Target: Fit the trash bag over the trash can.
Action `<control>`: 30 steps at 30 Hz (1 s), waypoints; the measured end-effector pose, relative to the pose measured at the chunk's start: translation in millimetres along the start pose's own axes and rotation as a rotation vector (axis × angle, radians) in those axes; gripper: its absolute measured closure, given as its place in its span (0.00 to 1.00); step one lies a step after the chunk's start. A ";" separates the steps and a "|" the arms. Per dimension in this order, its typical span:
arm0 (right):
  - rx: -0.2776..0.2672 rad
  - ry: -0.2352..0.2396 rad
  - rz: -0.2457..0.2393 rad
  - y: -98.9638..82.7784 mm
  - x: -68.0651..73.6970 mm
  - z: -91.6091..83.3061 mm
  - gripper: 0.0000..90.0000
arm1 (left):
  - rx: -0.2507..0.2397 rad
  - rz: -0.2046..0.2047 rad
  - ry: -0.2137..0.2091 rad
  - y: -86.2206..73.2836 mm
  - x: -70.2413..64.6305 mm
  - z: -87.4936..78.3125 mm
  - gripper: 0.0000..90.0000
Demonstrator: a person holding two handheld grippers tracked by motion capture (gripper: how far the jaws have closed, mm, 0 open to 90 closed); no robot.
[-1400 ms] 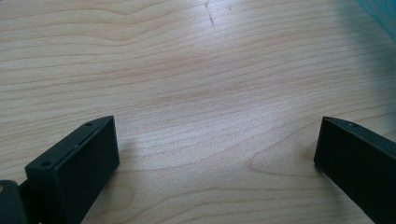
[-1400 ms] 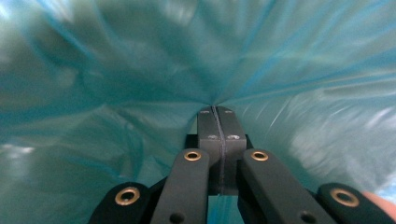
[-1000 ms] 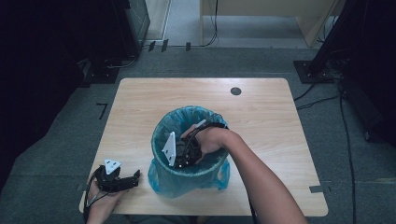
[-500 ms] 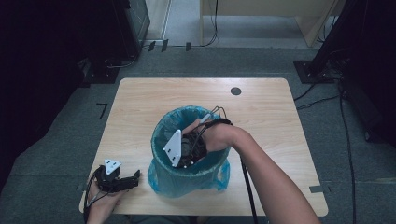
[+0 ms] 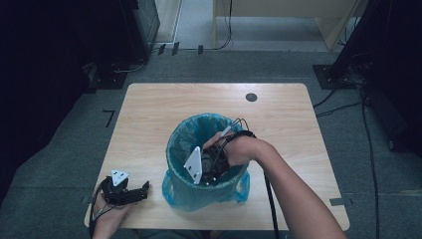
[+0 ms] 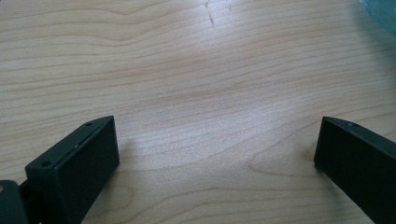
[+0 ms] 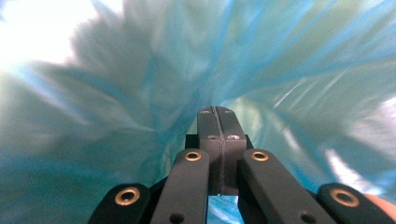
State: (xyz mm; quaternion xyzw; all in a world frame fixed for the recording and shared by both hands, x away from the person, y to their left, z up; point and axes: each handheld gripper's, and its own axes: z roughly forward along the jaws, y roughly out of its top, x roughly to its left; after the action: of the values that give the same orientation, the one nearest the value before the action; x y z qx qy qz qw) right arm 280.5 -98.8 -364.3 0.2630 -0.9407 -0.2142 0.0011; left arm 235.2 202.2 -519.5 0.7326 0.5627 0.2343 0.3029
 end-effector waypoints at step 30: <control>-0.042 -0.153 -0.036 19.6 -28.4 2.4 1.00 | 0.001 0.001 0.000 0.1 0.2 0.0 0.00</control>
State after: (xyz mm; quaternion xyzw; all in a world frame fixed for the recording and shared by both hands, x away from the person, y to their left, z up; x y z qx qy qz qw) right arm 294.9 -68.7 -355.5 0.2627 -0.9285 -0.2533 -0.0691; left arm 235.3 202.3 -519.4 0.7332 0.5622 0.2342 0.3025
